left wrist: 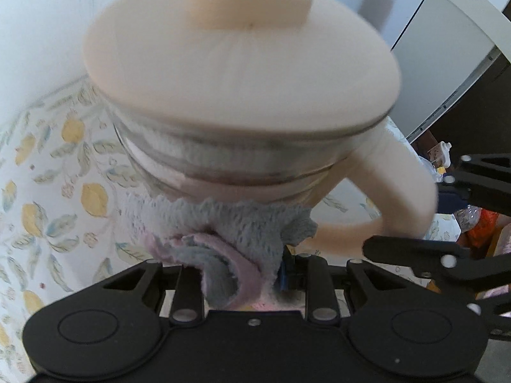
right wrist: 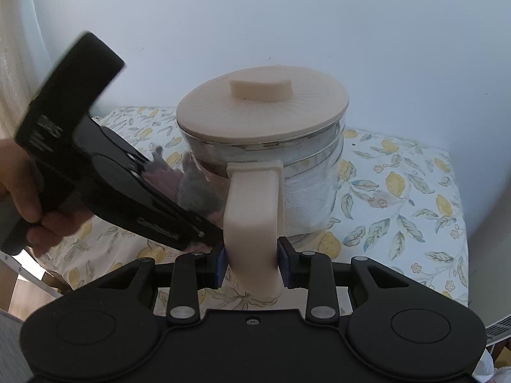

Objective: Clean container
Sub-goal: 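Keep wiping the glass near the handle with the cloth in the left gripper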

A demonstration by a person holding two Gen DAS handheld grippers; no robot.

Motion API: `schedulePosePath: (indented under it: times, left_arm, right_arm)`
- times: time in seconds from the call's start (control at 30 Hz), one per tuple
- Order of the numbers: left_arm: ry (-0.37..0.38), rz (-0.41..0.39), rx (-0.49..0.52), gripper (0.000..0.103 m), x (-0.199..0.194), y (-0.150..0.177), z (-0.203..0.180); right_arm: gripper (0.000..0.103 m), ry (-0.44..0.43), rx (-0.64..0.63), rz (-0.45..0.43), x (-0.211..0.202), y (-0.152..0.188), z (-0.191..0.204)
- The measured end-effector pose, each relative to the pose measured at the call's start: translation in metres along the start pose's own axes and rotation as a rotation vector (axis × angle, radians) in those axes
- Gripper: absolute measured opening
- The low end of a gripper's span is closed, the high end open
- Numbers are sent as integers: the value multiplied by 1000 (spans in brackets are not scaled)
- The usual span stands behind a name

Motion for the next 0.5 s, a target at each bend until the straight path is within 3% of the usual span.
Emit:
schedulePosePath:
  times: [0.5]
  left_arm:
    - [63,0,-80,25,35,8,13]
  right_arm:
    - [37,-6,9,18,-1,-3,11]
Point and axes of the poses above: each gripper's, at about its wrist camera, not at the fingertips, and x roughly the way its jaws point, z to its left, y to its underside, the point moved 7 cm from there along x, roughly the way its jaws point, and after that the axes turned 12 degrees about -y, right-handed, at the moved point
